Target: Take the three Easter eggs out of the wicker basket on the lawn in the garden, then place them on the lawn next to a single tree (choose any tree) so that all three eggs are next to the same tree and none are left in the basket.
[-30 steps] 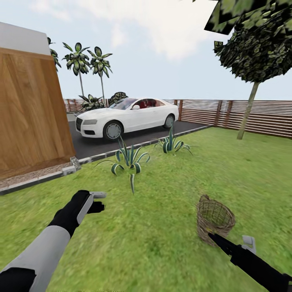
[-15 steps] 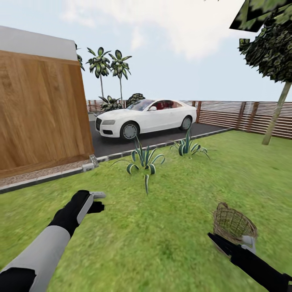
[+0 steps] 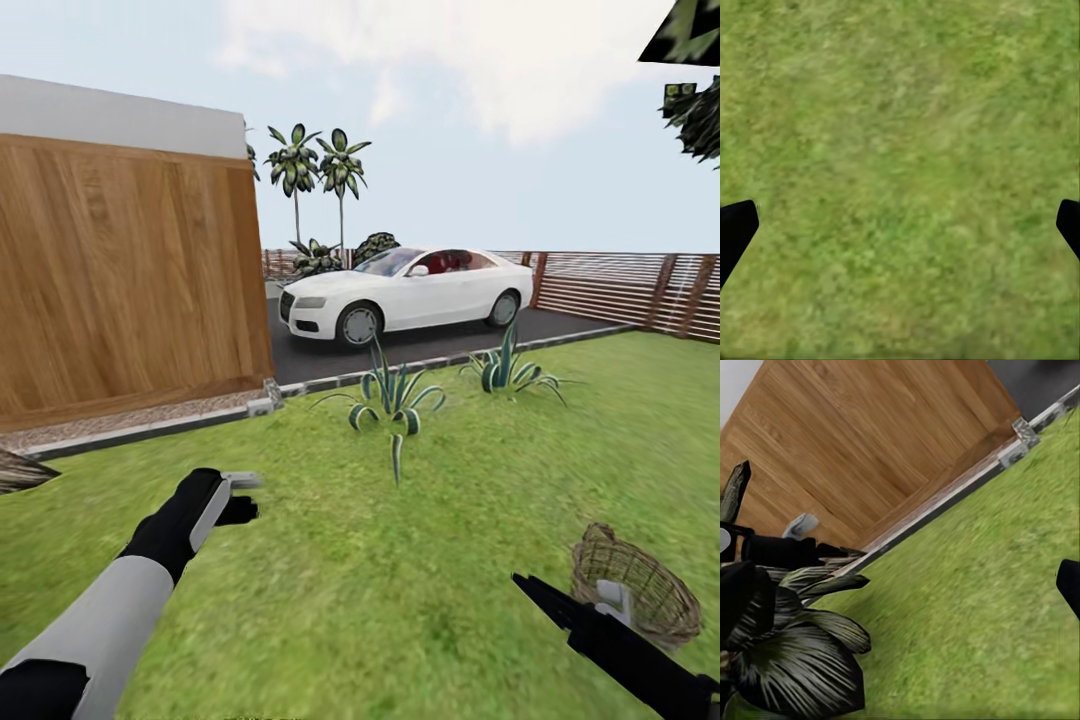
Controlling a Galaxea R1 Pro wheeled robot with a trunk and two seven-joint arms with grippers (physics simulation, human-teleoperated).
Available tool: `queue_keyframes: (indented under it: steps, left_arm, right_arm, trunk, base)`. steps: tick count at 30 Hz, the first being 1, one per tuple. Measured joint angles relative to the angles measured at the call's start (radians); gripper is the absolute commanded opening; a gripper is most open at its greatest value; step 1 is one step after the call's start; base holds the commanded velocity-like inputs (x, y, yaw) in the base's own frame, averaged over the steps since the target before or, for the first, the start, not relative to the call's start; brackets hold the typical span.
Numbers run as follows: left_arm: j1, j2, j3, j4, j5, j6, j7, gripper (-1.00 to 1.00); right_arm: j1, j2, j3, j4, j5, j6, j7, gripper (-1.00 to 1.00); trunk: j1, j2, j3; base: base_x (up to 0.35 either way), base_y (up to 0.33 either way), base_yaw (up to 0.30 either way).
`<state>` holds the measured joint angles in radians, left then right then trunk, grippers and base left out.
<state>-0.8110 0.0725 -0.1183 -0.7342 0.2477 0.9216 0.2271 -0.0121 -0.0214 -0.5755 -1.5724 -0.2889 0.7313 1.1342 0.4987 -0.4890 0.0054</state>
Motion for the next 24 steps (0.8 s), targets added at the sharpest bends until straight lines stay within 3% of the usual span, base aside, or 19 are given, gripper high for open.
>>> queue_keyframes:
  steps: [7,24]
  left_arm:
    - [0.000,0.001,-0.001,-0.010,0.006,0.000,-0.002,1.00]
    - [0.000,0.003,0.003,-0.001,0.002,0.001,-0.010,1.00]
  right_arm:
    - [0.000,-0.001,-0.004,0.000,-0.001,-0.001,0.001,1.00]
    - [0.000,-0.002,-0.005,0.000,-0.003,-0.002,0.001,1.00]
  trunk:
    - [0.000,0.000,0.002]
    - [0.000,0.000,0.002]
  base:
    - [0.000,0.000,0.167]
    - [0.135,0.079,0.010]
